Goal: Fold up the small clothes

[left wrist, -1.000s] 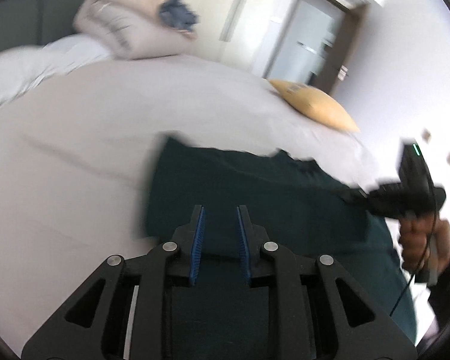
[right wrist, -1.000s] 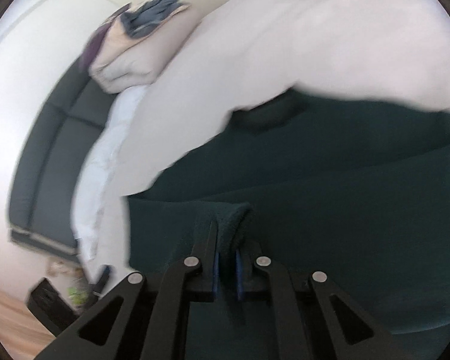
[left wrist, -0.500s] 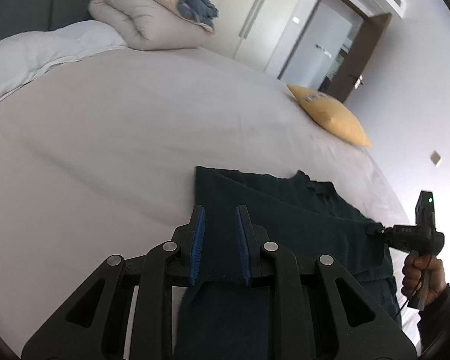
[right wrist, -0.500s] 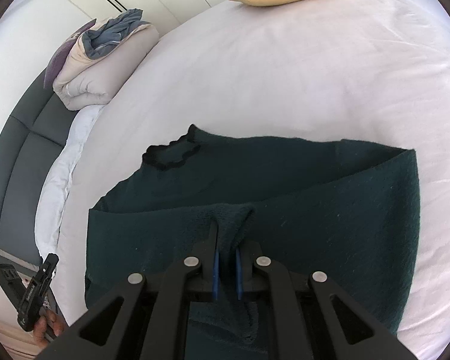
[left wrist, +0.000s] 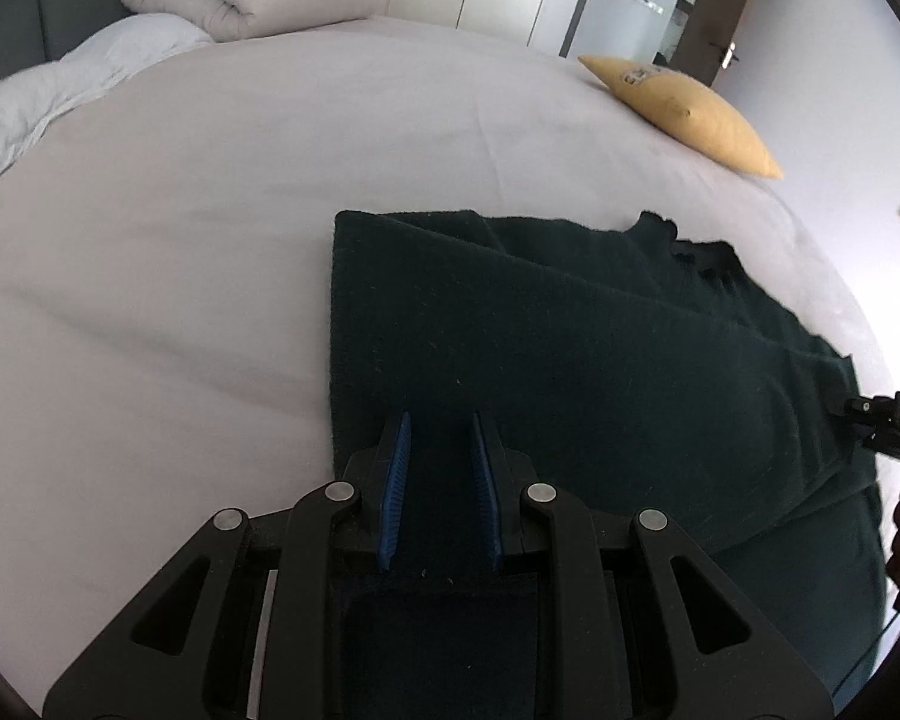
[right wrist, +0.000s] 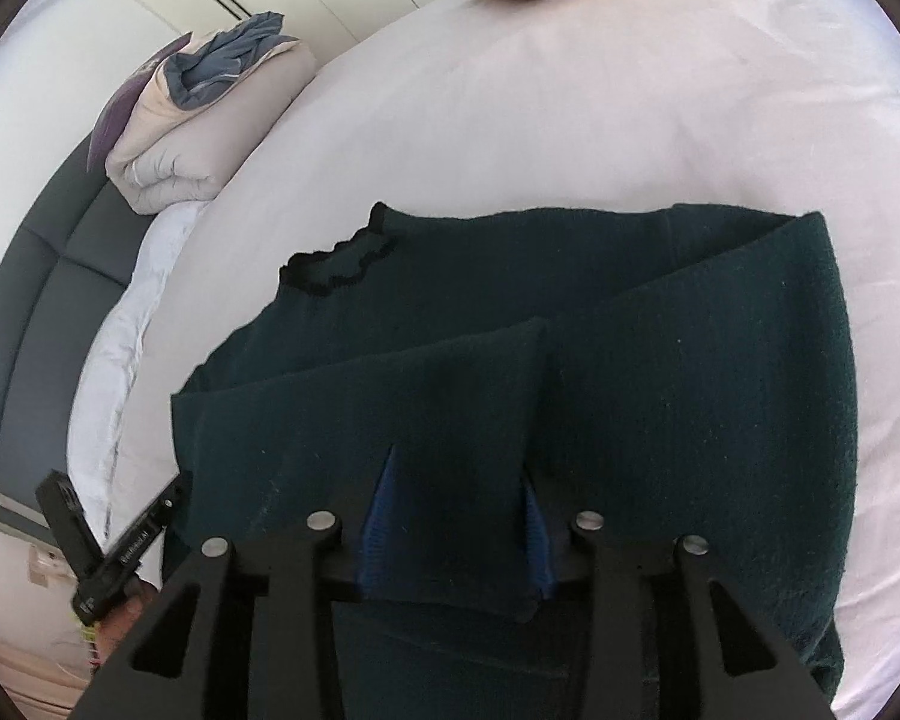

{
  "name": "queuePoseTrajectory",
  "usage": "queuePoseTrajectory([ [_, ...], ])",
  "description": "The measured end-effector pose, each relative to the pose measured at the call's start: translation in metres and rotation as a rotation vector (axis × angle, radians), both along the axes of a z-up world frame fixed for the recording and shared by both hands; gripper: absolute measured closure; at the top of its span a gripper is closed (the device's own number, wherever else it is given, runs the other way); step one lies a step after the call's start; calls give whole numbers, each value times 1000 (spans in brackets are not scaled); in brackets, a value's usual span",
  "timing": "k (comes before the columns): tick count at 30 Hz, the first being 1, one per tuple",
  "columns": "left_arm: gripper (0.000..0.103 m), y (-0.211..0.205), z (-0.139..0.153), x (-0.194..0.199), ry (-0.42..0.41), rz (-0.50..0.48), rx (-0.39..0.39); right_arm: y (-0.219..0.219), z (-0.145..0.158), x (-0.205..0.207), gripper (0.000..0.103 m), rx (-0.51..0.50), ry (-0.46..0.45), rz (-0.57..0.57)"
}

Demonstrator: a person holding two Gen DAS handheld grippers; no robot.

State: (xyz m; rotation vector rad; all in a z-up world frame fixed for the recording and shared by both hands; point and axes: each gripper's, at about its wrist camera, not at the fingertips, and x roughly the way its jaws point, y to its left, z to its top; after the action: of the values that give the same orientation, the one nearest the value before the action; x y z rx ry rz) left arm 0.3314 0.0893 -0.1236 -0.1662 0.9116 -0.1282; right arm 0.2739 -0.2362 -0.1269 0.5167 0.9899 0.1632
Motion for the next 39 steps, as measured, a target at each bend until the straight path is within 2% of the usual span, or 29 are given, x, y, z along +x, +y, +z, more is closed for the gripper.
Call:
queuePoseTrajectory([
  [2, 83, -2, 0, -1, -1, -5, 13, 0, -2, 2, 91, -41, 18, -22],
  [5, 83, -3, 0, -4, -7, -12, 27, -8, -5, 4, 94, -19, 31, -38],
  [12, 83, -10, -5, -5, -11, -21, 49, -9, -6, 3, 95, -41, 25, -77],
  [16, 83, -6, 2, -4, 14, -13, 25, -11, -9, 4, 96, -46, 26, -49],
  [18, 83, -2, 21, -8, -9, 0, -18, -12, -1, -1, 90, -82, 39, -62],
  [20, 83, -5, 40, -9, -70, -6, -3, -15, 18, -13, 79, -188, 8, -122],
  [21, 83, -8, 50, -4, -102, -16, 7, -17, 26, -18, 78, -218, -15, -149],
  [22, 83, -11, 53, 1, -115, -26, 11, -17, 37, -23, 77, -213, -59, -167],
  [24, 83, -16, 52, 24, -115, -30, 39, -11, 46, -23, 77, -162, -116, -127],
  [27, 83, -15, 28, 60, -47, -25, 75, 10, 42, -12, 74, -53, -168, 3],
  [28, 83, -11, 13, 71, -2, -14, 86, 15, 33, -5, 67, -20, -170, 39],
  [29, 83, -3, -2, 77, 32, -8, 52, 17, 22, 0, 64, -5, -155, 53],
  [31, 83, 19, -10, 71, -11, 5, -97, 14, -4, 10, 65, 17, -65, 32],
  [33, 83, 26, -11, 67, -13, 5, -134, 2, -15, 6, 67, 79, -125, 34],
  [35, 83, 31, -12, 64, -14, 3, -162, -6, -20, 0, 70, 115, -146, 39],
  [39, 83, 33, -5, 48, 2, 2, -140, -18, -22, -22, 70, 142, -174, 41],
])
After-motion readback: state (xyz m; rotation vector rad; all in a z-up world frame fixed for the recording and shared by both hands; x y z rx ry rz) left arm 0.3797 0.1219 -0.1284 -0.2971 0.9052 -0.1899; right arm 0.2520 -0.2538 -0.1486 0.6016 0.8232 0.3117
